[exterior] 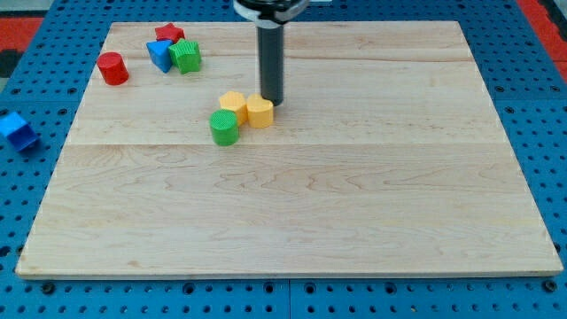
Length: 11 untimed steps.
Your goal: Separate blue triangle from green star and red star
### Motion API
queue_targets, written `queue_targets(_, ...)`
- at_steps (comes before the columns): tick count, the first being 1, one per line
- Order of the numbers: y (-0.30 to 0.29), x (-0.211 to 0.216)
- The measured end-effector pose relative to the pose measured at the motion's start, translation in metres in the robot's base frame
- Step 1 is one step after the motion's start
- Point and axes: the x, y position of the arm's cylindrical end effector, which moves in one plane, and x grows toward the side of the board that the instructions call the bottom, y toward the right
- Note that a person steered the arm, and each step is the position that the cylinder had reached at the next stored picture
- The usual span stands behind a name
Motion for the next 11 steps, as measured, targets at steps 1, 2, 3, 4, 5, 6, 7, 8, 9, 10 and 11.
queue_targets(1, 0.013, -0.018)
queue_targets(2, -0.008, -0.07)
queue_targets(3, -0.05, -0.128)
queue_targets(4, -0.099, -0.17)
queue_targets(5, -0.125, -0.17)
queue_targets(6, -0.159, -0.159)
queue_targets(7, -0.204, -0.159)
queue_targets(8, -0.193, -0.136)
queue_targets(9, -0.167, -0.112)
queue_targets(10, -0.165, -0.101)
queue_targets(11, -0.144, -0.092)
